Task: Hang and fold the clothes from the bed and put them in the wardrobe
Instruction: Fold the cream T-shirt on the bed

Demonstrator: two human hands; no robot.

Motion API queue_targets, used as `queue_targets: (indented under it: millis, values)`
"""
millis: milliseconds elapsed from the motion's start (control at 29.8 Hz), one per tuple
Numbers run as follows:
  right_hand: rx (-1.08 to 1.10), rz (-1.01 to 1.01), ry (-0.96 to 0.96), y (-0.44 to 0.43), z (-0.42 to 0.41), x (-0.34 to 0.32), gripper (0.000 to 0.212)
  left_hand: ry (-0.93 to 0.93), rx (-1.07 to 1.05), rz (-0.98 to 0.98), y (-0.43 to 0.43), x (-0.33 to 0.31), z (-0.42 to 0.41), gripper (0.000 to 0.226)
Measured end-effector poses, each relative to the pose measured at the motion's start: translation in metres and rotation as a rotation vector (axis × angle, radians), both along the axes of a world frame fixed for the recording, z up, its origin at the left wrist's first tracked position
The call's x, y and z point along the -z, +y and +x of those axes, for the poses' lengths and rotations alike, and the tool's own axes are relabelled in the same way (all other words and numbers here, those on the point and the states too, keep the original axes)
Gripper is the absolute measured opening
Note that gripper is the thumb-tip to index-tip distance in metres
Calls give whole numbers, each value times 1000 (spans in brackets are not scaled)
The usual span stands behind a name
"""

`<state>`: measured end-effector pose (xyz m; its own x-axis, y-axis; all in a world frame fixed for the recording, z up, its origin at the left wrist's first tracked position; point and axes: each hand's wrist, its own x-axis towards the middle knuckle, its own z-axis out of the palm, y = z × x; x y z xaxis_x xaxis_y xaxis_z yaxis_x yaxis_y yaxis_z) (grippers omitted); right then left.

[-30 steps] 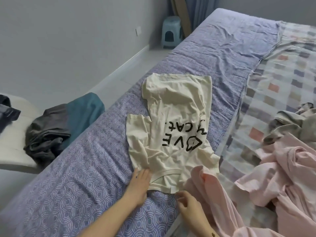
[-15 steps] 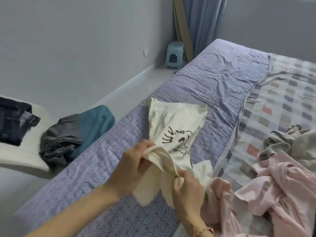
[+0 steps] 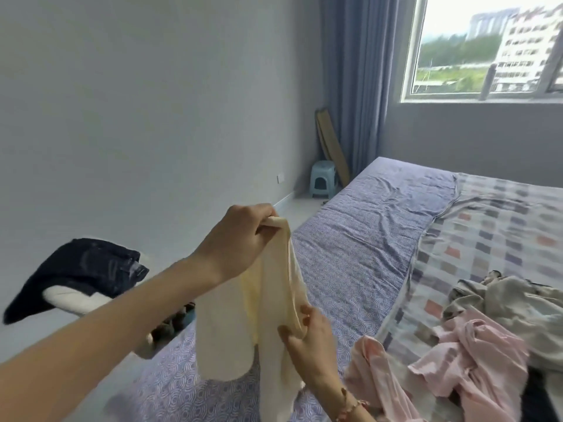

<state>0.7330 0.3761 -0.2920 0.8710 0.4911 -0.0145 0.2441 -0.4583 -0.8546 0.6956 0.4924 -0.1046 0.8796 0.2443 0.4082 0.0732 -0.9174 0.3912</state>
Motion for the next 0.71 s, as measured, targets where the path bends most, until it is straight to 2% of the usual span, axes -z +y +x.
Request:
queue_targets:
  millis: [67,101,168,201,269,336,403,504,537,571,638,705]
  values:
    - [-69,-160,-90,-23,6,-17,44,-6,-4,34,-5,-34,-15,19]
    - [-106,-261,-199,-34,7,-29,39,-14,-14,59,-9,-50,-23,20]
    - [-135,-332,-374,-59,9,-55,29,-4,-68,109,-15,-79,-44,23]
    - [-117,-311,-426,-66,17,-63,24,16,-109,119,-9,-83,-45,24]
    - [-6,-139,-611,-88,29,-90,14,79,-247,161,-4,-102,-61,25]
    - [189,15,-751,-110,46,-119,20,221,-428,216,4,-114,-74,24]
    - [285,159,-741,-132,55,-158,22,385,-569,293,4,-122,-86,22]
    - [222,40,-605,-153,62,-212,16,513,-726,302,-19,-128,-92,21]
    - [187,-37,-543,-150,66,-219,19,556,-760,251,-24,-128,-89,19]
    - [173,-68,-510,-153,67,-227,20,569,-762,119,-31,-132,-88,18]
    - [186,6,-503,-162,65,-240,7,577,-728,-272,-54,-143,-89,21]
    - [249,90,-482,-166,65,-249,3,549,-727,-486,-68,-151,-91,28]
